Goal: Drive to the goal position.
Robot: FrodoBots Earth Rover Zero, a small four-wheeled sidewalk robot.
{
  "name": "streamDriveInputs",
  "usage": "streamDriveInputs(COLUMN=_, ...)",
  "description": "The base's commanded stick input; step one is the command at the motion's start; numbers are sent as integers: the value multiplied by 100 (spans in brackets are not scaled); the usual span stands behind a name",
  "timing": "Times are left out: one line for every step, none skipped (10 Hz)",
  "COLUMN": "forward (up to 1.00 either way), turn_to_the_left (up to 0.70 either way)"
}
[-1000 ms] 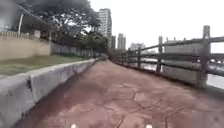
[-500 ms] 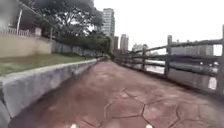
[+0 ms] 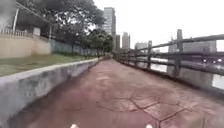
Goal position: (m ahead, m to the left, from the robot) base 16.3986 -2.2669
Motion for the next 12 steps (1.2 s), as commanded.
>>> streamDriveInputs(forward=85, turn_to_the_left=2)
streamDriveInputs(forward=85, turn_to_the_left=2)
streamDriveInputs(forward=85, turn_to_the_left=2)
streamDriveInputs(forward=85, turn_to_the_left=0)
streamDriveInputs(forward=85, turn_to_the_left=-16)
streamDriveInputs(forward=85, turn_to_the_left=-32)
streamDriveInputs(forward=85, turn_to_the_left=-32)
streamDriveInputs(forward=85, turn_to_the_left=-30)
streamDriveInputs(forward=85, turn_to_the_left=-8)
streamDriveInputs(forward=85, turn_to_the_left=2)
streamDriveInputs(forward=85, turn_to_the_left=2)
streamDriveInputs(forward=85, turn_to_the_left=2)
